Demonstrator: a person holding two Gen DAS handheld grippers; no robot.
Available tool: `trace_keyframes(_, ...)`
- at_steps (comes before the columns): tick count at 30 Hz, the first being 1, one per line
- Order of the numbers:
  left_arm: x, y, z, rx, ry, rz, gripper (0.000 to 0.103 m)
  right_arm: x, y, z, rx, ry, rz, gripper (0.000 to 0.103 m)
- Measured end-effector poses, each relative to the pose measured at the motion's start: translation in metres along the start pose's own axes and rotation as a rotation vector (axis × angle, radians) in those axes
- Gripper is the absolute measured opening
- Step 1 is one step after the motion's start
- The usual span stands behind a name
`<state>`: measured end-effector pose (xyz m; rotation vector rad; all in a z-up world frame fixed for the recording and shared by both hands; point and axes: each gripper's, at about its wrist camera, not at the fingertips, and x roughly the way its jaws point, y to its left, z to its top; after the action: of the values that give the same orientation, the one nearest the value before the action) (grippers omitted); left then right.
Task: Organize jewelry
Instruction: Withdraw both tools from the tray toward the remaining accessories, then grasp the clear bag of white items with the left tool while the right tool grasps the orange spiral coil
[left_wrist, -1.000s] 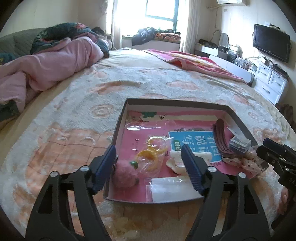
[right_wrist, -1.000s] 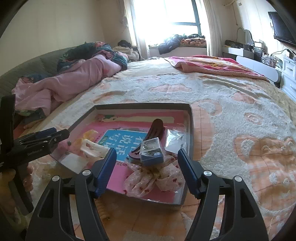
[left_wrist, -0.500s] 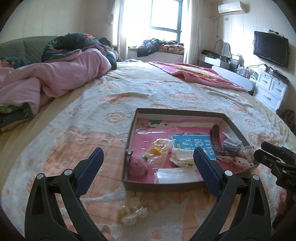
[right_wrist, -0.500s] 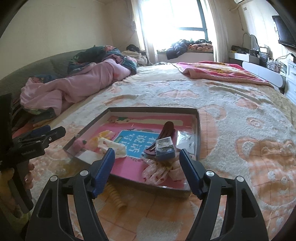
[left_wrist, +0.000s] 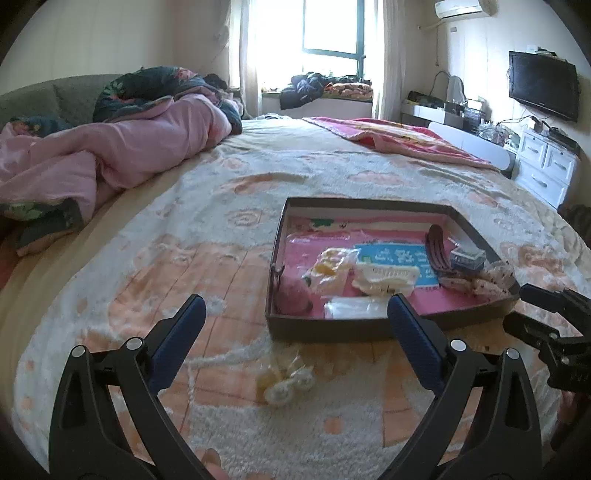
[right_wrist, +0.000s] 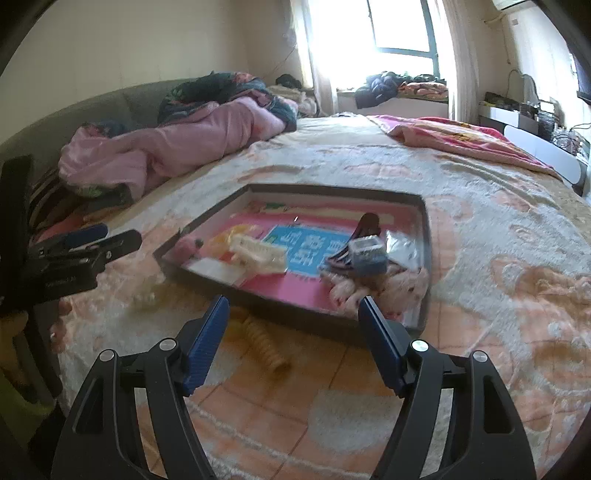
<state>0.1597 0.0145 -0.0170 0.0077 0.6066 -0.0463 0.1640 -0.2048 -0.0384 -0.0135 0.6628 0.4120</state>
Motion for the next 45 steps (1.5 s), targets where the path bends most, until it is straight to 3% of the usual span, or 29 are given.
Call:
trace_keyframes(13,-0.001,0.026,-0.025,-0.037,0.088,0.027,0.091,0.022,0.016,-0.012,-0.046,0.111,0.042,0.07)
trace_keyframes(22,0.022,0.028,-0.038,-0.035,0.16,0.01,0.091,0.052,0.025,-0.011,-0.085,0.194,0.005,0.07)
trace_keyframes(28,0.041,0.028,-0.043,-0.065,0.213,-0.008,0.091,0.064,0.027,-0.016,-0.093,0.233,0.002,0.045)
trace_keyframes(31,0.046,0.028,-0.043,-0.08,0.224,-0.018,0.09,0.064,0.028,-0.017,-0.1,0.233,0.01,0.024)
trace_keyframes(32,0.047,0.027,-0.043,-0.08,0.225,-0.02,0.088,0.063,0.029,-0.018,-0.098,0.237,0.028,0.018)
trace_keyframes(35,0.049,0.023,-0.043,-0.065,0.232,-0.028,0.075,0.06,0.034,-0.02,-0.114,0.235,0.046,0.017)
trace_keyframes(39,0.051,0.019,-0.043,-0.051,0.248,-0.042,0.04,0.055,0.037,-0.02,-0.088,0.238,0.111,0.017)
trace_keyframes(45,0.046,0.014,-0.042,-0.032,0.249,-0.059,0.04,0.043,0.044,-0.018,-0.056,0.227,0.206,0.017)
